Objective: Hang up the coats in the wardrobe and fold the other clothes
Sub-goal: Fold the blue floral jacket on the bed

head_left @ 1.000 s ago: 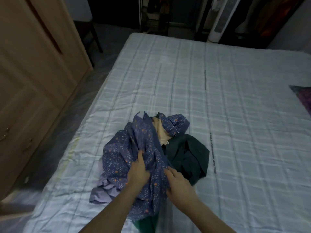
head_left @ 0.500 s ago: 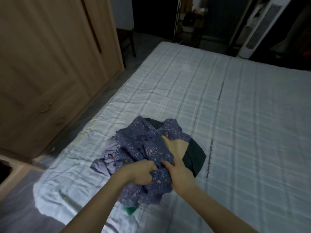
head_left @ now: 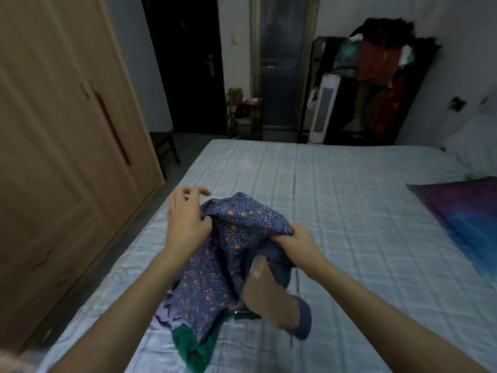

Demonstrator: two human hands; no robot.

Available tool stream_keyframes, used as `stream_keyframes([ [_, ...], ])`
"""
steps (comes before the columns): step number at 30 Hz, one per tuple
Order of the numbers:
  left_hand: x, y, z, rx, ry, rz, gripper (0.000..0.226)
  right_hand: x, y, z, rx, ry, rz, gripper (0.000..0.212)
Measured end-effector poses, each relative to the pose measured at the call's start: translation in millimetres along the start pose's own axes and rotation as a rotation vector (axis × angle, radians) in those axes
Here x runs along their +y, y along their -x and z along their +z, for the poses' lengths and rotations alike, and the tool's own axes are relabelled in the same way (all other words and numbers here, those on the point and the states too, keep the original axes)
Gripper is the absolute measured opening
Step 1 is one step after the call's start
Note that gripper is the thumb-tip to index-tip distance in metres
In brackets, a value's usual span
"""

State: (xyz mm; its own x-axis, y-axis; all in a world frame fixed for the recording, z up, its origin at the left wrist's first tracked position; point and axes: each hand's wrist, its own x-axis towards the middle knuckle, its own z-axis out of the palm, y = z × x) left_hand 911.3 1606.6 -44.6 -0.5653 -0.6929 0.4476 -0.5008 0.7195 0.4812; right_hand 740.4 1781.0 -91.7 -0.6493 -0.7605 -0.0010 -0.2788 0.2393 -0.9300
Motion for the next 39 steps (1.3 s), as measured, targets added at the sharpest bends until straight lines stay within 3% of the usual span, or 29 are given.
stream_keyframes([
  [2,20,33,14,0.121,0.252,0.061,0.026,-22,15,-21,0.097,-0.175,0.019,0.015],
  [3,34,55,22,0.085,0.358,0.075,0.022,-32,24,-32,0.131,-0.235,0.015,0.012],
  [6,72,119,54,-0.253,0.577,0.086,0.020,-55,56,-61,0.208,-0.246,-0.017,0.018],
  [8,87,154,84,-0.469,0.595,0.067,0.036,-57,79,-80,0.236,-0.218,-0.012,0.016],
  [11,97,183,123,-0.739,0.546,-0.143,0.088,-55,109,-113,0.298,-0.136,-0.010,0.021],
  [14,106,196,150,-0.884,0.470,-0.213,0.116,-57,134,-149,0.363,-0.032,-0.082,0.027],
  [16,120,198,162,-0.819,0.446,-0.235,0.121,-55,148,-177,0.381,0.052,-0.117,0.028],
  [21,173,168,176,-0.402,0.372,-0.213,0.110,-38,176,-249,0.452,0.059,-0.140,0.013],
  [23,206,153,183,-0.331,0.337,-0.211,0.112,-33,186,-279,0.434,0.037,-0.148,0.010],
  [26,257,126,204,-0.295,0.347,-0.239,0.100,-25,192,-329,0.359,0.091,-0.121,0.014],
  [29,306,87,227,-0.257,0.692,-0.179,0.029,-16,187,-386,0.348,0.299,-0.071,0.040],
  [30,322,72,230,-0.265,0.788,-0.145,0.020,-15,185,-405,0.363,0.402,-0.040,0.054],
  [33,355,26,236,-0.460,0.881,-0.160,0.032,-6,181,-458,0.404,0.663,0.050,0.057],
  [35,365,2,228,-0.564,0.791,-0.110,0.034,4,178,-486,0.402,0.800,0.103,0.057],
  [38,376,-31,205,-0.503,0.590,0.016,0.041,22,164,-516,0.294,0.998,0.138,0.067],
  [39,377,-41,197,-0.476,0.544,0.028,0.041,29,159,-520,0.217,1.034,0.116,0.062],
])
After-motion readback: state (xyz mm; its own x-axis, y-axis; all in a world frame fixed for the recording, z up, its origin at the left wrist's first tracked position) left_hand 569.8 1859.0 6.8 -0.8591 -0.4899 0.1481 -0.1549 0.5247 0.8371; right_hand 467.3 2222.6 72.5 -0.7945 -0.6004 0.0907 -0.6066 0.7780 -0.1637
